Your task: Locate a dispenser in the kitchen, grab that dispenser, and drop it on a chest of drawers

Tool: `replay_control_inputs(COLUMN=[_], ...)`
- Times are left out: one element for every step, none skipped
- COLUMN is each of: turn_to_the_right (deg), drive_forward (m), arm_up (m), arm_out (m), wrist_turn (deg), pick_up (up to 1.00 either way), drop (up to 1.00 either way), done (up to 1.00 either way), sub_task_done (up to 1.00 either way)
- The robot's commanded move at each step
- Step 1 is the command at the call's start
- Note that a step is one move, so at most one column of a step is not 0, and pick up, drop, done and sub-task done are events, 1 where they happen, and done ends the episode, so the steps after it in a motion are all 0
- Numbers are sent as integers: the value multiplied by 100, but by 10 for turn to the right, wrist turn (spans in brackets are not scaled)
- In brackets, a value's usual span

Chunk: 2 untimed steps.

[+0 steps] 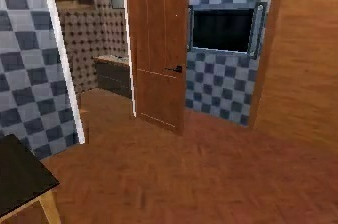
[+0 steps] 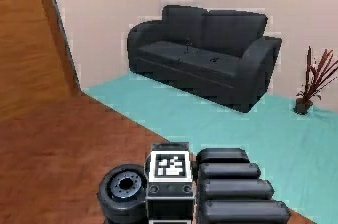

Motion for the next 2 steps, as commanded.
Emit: replay_control_inputs(turn_to_the_right=[-60, 0], drive_forward=[0, 15], arm_up=[0, 0], arm_out=[0, 0], wrist_turn=[0, 0], pick_up=[0, 0], drop=[0, 0], done=[0, 0], sub_task_done=[0, 0])
